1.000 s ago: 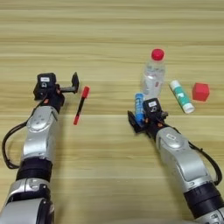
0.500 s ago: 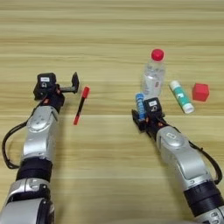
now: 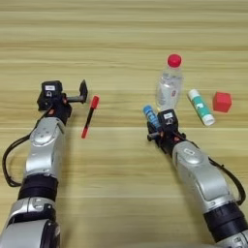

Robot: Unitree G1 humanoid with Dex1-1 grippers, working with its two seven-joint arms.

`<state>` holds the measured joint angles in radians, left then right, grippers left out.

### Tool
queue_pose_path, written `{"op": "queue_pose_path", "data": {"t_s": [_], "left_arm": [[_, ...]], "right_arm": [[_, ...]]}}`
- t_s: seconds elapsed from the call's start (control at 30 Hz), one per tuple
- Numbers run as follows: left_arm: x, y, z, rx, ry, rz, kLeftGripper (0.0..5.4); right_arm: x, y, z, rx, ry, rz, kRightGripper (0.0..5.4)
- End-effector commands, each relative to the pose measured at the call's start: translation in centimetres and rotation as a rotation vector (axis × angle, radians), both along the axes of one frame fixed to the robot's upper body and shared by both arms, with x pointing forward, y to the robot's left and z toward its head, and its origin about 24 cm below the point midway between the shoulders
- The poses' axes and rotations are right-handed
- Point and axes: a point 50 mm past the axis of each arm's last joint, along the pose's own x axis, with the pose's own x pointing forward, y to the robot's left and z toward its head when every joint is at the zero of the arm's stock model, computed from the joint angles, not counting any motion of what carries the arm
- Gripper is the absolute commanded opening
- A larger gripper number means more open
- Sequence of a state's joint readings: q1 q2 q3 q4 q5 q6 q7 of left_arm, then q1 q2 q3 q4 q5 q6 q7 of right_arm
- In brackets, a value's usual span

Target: Move the objects on the table

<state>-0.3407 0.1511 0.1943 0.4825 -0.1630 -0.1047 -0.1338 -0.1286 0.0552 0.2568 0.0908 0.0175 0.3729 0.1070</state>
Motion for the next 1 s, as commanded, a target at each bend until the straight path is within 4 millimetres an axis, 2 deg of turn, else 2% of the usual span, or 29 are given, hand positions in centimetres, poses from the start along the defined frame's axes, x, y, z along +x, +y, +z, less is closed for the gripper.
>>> {"op": "queue_pose_path", "data": {"t_s": [0.03, 0.1, 0.27, 0.4, 0.53, 0.73, 0.83, 0.93, 1.0], "left_arm": [[0.3, 0.1, 0.5, 0.011, -0.017, 0.003, 5.40], [0.3, 0.1, 0.4, 0.012, -0.016, 0.002, 5.40], [0.3, 0.0, 0.4, 0.013, -0.016, 0.002, 5.40], [0.3, 0.0, 0.4, 0.013, -0.016, 0.002, 5.40], [0.3, 0.0, 0.4, 0.014, -0.018, 0.002, 5.40], [0.2, -0.1, 0.4, 0.015, -0.020, 0.003, 5.40], [0.2, -0.1, 0.4, 0.015, -0.022, 0.003, 5.40], [0.2, -0.1, 0.4, 0.016, -0.022, 0.003, 5.40], [0.2, -0.1, 0.4, 0.016, -0.023, 0.004, 5.40]], "right_arm": [[-1.1, 0.9, 2.0, 0.028, -0.087, 0.051, 1.42], [-1.4, 1.1, 4.1, 0.026, -0.188, 0.073, 1.42], [-1.8, 0.5, 7.8, 0.060, -0.331, 0.068, 1.42], [-1.7, -0.7, 10.7, 0.092, -0.451, 0.021, 1.42], [-1.2, -3.3, 13.4, 0.088, -0.562, -0.083, 1.42], [-0.1, -9.5, 14.7, 0.024, -0.604, -0.315, 1.42], [0.5, -12.6, 14.6, -0.038, -0.595, -0.436, 1.42], [1.5, -15.5, 12.6, -0.131, -0.480, -0.565, 1.42], [2.0, -16.2, 11.0, -0.147, -0.405, -0.590, 1.42]]}}
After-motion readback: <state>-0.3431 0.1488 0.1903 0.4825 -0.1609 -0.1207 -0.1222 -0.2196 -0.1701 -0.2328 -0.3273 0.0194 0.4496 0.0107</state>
